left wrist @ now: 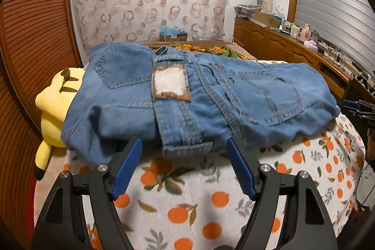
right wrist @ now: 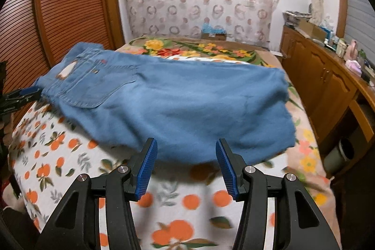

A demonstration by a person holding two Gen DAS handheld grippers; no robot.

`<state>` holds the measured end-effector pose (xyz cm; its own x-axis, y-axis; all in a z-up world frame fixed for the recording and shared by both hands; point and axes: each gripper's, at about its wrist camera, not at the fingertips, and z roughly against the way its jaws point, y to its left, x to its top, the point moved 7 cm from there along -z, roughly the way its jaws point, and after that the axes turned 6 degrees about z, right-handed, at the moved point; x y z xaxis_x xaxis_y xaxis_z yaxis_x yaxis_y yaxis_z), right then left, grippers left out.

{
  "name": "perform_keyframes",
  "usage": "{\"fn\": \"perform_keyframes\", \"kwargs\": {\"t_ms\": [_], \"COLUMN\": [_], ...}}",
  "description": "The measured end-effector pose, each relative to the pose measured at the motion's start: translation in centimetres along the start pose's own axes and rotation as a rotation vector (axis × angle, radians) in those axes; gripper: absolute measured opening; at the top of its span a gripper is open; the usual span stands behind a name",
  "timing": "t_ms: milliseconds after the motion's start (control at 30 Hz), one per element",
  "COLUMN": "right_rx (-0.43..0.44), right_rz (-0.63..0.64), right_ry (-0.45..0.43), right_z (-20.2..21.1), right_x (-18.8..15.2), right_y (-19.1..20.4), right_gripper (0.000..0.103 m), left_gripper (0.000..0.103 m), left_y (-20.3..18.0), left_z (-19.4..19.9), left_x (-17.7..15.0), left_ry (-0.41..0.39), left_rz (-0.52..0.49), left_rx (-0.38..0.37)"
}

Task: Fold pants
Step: 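Open the left gripper and release the waistband, pulling both grippers back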

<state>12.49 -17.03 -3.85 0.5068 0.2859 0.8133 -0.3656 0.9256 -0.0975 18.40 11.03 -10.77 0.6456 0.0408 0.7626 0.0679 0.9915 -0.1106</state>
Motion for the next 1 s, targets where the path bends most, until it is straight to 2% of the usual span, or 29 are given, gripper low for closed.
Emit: {"fn": "perform_keyframes", "kwargs": {"t_ms": [167, 233, 433, 633, 833, 1000], "right_rx": [0.054, 0.064, 0.054, 0.038, 0.036, 0.038], "right_rz": [0.015, 0.019, 0.048, 0.031, 0.023, 0.02], "right_ry": [-0.005, -0.004, 0.018, 0.058, 0.067, 0.058], "right_z": [-1.1, -1.8, -3.4, -4.8, -5.5, -6.1], "right_x": [0.9, 1.0, 0.3, 0.0, 0.2, 0.3], "right_y": [0.0, -0.2, -0.4, -1.7, -2.5, -1.4], "right_gripper": [0.054, 0.06, 0.063, 0.063, 0.063, 0.063], "left_gripper": [0.075, 0.074, 0.059, 0.05, 0.048, 0.048], "left_y": [1.0, 1.1, 1.2, 0.4, -0.3, -0.5], "left_z": [-0.2, -0.4, -1.5, -2.2, -2.9, -3.6], "left_x": [-1.0, -1.5, -1.8, -1.2, -0.2, -0.1], "left_ry": [0.02, 0.034, 0.063, 0.067, 0.069, 0.084], "left_rz": [0.006, 0.005, -0.004, -0.02, -0.019, -0.028], "left_rx": [0.022, 0.024, 0.021, 0.006, -0.013, -0.009]}}
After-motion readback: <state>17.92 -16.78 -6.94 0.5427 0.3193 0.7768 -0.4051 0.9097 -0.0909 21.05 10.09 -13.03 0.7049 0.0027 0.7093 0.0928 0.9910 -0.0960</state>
